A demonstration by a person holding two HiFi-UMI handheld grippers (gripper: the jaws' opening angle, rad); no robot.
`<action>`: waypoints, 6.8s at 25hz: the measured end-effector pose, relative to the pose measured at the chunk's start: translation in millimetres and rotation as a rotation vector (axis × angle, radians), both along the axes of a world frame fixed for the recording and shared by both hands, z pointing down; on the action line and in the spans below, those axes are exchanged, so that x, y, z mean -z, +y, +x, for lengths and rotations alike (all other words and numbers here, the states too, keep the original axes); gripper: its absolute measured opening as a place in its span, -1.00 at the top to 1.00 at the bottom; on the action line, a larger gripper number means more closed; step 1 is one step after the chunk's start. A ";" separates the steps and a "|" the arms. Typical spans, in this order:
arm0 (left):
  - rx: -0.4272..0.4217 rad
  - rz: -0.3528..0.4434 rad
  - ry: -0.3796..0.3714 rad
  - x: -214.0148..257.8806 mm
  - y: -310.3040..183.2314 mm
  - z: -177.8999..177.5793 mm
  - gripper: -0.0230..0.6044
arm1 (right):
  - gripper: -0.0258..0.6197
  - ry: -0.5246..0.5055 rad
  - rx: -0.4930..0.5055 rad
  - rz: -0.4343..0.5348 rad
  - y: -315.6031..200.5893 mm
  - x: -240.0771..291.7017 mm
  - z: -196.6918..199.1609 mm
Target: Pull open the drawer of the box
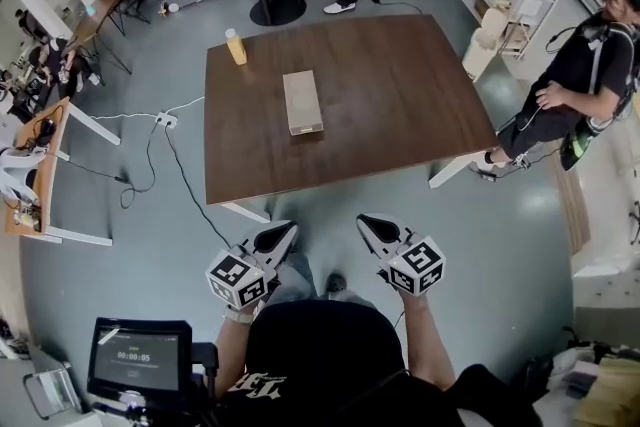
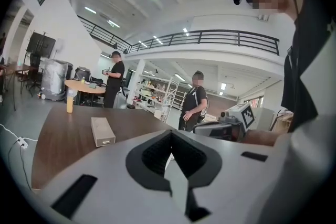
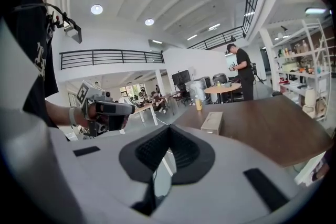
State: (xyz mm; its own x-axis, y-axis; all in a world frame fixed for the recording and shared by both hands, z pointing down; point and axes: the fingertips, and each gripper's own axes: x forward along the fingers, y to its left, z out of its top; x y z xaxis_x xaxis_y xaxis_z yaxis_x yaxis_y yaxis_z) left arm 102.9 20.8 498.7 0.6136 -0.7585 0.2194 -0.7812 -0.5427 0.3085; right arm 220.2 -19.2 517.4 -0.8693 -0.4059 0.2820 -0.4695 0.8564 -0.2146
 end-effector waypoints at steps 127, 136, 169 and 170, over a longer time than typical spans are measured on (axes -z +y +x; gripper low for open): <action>-0.178 -0.053 0.088 -53.9 -202.6 -260.4 0.91 | 0.43 0.607 -0.488 -0.581 -214.5 -345.3 -169.5; -0.185 -0.057 0.074 -56.8 -185.8 -229.0 0.91 | 0.43 0.595 -0.491 -0.596 -184.1 -348.3 -151.1; -0.297 -0.001 0.081 -33.9 -47.5 32.7 0.91 | 0.95 0.080 -0.352 -0.373 -69.3 -161.8 6.8; -0.299 -0.003 0.082 -34.6 -42.0 39.9 0.91 | 0.95 0.065 -0.351 -0.360 -63.2 -153.2 13.5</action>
